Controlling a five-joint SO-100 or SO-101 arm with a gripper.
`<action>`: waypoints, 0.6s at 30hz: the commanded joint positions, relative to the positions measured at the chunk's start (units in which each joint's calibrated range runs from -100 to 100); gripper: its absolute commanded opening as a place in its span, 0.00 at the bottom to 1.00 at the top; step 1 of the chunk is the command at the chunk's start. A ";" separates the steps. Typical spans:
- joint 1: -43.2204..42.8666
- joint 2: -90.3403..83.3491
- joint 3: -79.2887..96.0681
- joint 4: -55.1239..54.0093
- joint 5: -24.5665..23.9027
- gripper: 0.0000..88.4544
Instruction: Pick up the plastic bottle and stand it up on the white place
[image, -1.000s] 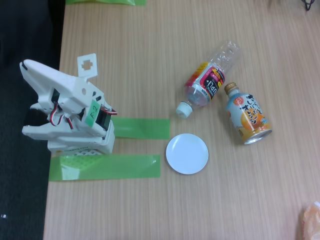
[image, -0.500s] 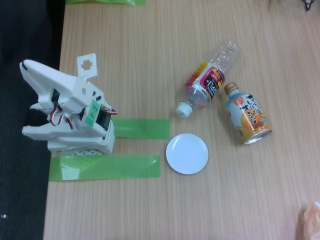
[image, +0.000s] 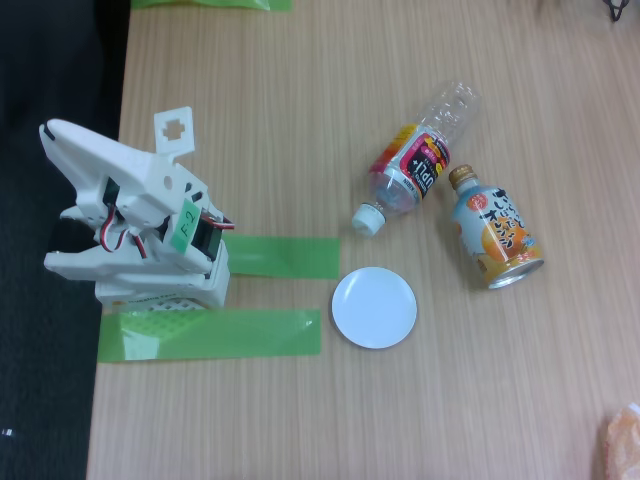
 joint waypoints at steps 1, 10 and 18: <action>-0.01 0.17 0.27 0.28 -0.08 0.02; 0.22 0.17 0.09 6.20 0.03 0.02; -0.23 0.17 -7.70 25.17 0.08 0.02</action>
